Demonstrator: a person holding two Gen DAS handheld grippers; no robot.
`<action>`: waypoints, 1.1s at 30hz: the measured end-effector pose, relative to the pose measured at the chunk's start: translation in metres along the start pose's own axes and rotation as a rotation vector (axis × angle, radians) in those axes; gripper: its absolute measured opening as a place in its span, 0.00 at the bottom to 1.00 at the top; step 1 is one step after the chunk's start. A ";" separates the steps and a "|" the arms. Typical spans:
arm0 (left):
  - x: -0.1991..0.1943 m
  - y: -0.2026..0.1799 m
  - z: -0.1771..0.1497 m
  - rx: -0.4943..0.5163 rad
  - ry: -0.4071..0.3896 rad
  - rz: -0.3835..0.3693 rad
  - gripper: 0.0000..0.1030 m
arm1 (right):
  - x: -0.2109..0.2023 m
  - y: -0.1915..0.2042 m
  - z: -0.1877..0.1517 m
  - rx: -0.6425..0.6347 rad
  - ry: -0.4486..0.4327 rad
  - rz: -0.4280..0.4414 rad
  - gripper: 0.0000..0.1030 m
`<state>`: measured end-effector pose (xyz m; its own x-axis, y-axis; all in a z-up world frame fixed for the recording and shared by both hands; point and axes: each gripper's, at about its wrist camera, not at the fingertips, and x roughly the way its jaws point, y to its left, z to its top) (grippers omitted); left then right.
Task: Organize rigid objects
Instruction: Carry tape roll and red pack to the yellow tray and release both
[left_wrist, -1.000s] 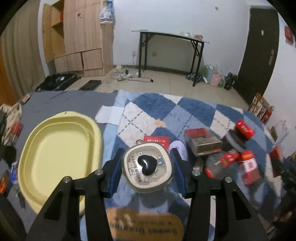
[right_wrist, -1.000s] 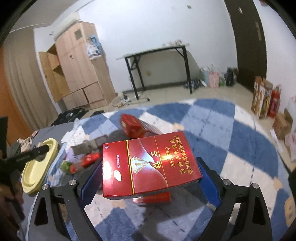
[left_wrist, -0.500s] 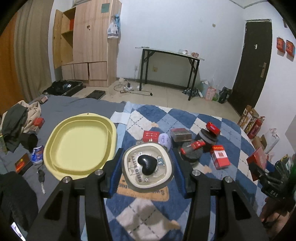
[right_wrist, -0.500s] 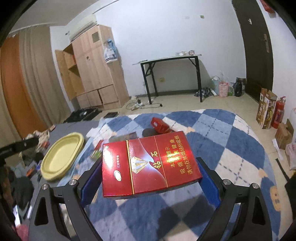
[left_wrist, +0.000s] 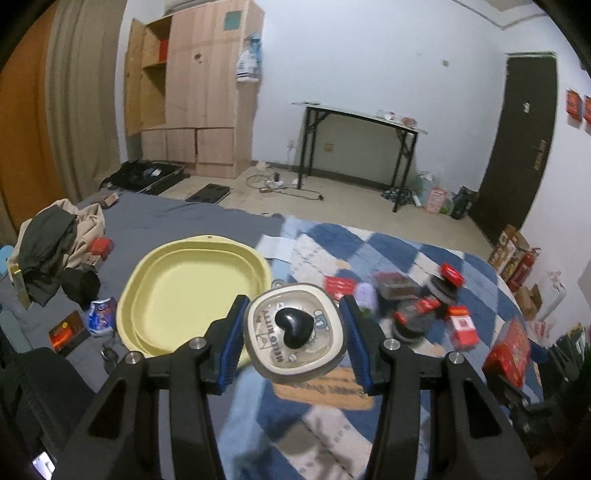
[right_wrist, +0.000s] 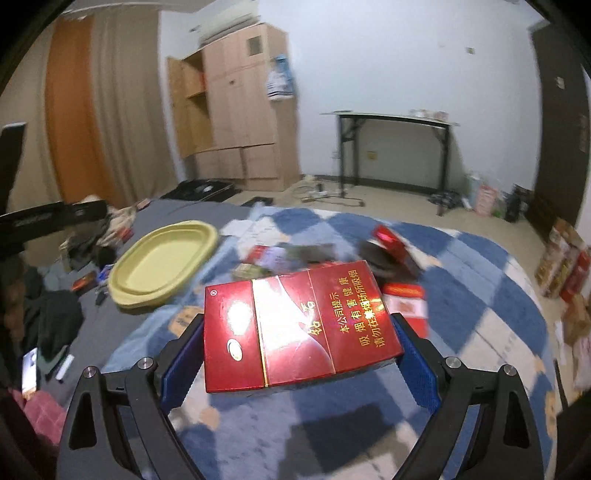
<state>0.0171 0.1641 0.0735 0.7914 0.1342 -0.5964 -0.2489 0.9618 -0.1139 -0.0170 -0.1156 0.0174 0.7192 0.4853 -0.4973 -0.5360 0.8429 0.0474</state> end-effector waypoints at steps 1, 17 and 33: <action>0.006 0.009 0.004 -0.011 0.004 0.015 0.50 | 0.006 0.008 0.009 -0.018 -0.002 0.020 0.91; 0.141 0.169 -0.009 -0.185 0.185 0.139 0.50 | 0.233 0.164 0.084 -0.327 0.182 0.302 0.91; 0.222 0.185 -0.047 -0.147 0.311 0.147 0.50 | 0.366 0.220 0.074 -0.560 0.355 0.321 0.91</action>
<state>0.1205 0.3603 -0.1178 0.5397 0.1676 -0.8250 -0.4428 0.8900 -0.1088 0.1614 0.2650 -0.0900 0.3538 0.5037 -0.7881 -0.9097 0.3813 -0.1648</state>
